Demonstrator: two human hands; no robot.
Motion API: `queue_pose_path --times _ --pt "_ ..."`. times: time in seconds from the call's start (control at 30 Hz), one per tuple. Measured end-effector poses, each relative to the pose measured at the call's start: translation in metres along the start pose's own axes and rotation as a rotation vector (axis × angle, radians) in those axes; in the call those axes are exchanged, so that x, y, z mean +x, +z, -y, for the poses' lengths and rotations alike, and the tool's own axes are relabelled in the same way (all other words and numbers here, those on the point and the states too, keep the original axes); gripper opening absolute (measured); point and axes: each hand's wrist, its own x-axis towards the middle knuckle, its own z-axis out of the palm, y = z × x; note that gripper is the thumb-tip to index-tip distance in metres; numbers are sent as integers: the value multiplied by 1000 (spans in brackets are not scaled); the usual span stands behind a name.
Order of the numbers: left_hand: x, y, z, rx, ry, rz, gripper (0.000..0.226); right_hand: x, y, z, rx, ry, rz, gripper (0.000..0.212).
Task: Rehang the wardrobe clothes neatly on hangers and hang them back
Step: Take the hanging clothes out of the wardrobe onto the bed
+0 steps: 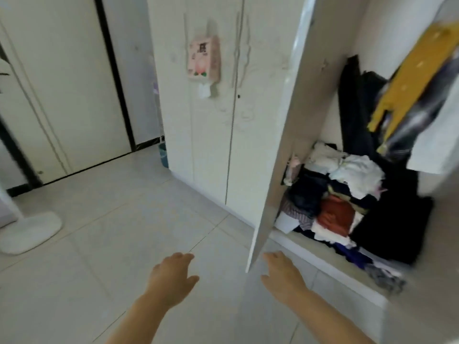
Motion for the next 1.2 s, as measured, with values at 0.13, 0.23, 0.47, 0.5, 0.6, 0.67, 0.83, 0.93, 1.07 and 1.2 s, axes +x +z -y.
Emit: queue_pose_path --times 0.13,0.23,0.47,0.5,0.6,0.67,0.83,0.93,1.07,1.2 --pt "66 0 -100 51 219 5 54 17 -45 -86 12 152 -74 46" --pt "112 -2 -170 84 384 13 50 30 -72 -138 30 242 -124 51" --pt "229 -14 -305 107 651 -29 47 85 -146 -229 8 389 -250 51" --pt "247 -19 -321 98 679 -43 47 95 -160 -238 11 395 -288 51" --pt "300 -43 -369 74 752 -89 51 128 -207 -260 32 403 -393 52" --pt "333 -61 -401 77 787 -155 52 148 -240 -273 35 396 -444 54" --pt "405 -108 -483 -38 872 -231 48 194 -323 -310 38 386 -625 53" --pt "438 -135 -531 -113 892 -271 46 219 -374 -332 48 354 -723 48" --pt "478 -175 -587 -191 919 -374 53 255 -442 -362 2 276 -825 46" --pt "509 -213 -634 -247 909 -491 54 285 -510 -388 -62 165 -906 45"
